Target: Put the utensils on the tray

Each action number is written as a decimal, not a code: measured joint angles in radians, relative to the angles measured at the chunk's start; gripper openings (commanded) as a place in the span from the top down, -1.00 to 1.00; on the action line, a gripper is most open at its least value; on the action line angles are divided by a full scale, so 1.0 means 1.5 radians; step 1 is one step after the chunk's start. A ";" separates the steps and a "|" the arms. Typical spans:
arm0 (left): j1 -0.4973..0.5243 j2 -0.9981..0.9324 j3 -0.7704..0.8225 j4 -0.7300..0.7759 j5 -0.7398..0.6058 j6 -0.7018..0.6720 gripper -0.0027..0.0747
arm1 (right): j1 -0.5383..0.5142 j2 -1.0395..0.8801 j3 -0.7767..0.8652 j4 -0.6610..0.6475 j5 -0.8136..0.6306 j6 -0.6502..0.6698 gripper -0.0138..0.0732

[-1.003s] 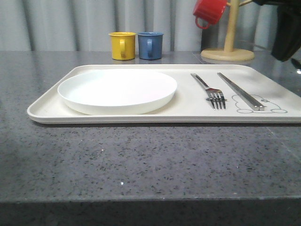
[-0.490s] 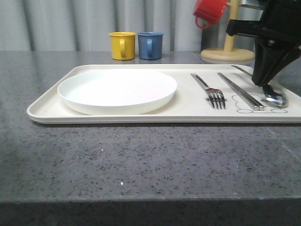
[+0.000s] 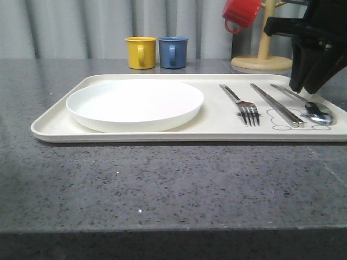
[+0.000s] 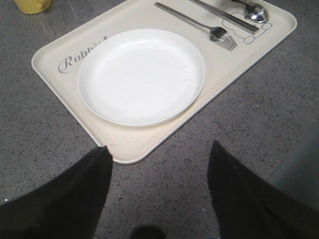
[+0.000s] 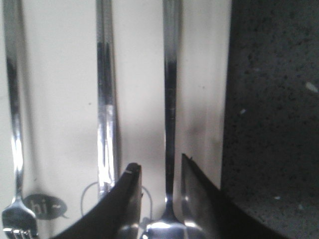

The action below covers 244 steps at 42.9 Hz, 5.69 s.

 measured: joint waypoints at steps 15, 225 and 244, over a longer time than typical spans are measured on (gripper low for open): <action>0.000 0.000 0.000 0.000 0.000 0.000 -0.15 | 0.121 -0.232 0.072 -0.004 0.000 -0.113 0.14; 0.434 -0.477 0.559 -0.054 -0.512 0.017 0.98 | -0.065 -1.134 0.946 -0.028 -0.619 -0.131 0.95; 0.434 -0.477 0.559 -0.054 -0.512 0.017 0.98 | -0.074 -1.134 0.946 -0.027 -0.622 -0.131 0.95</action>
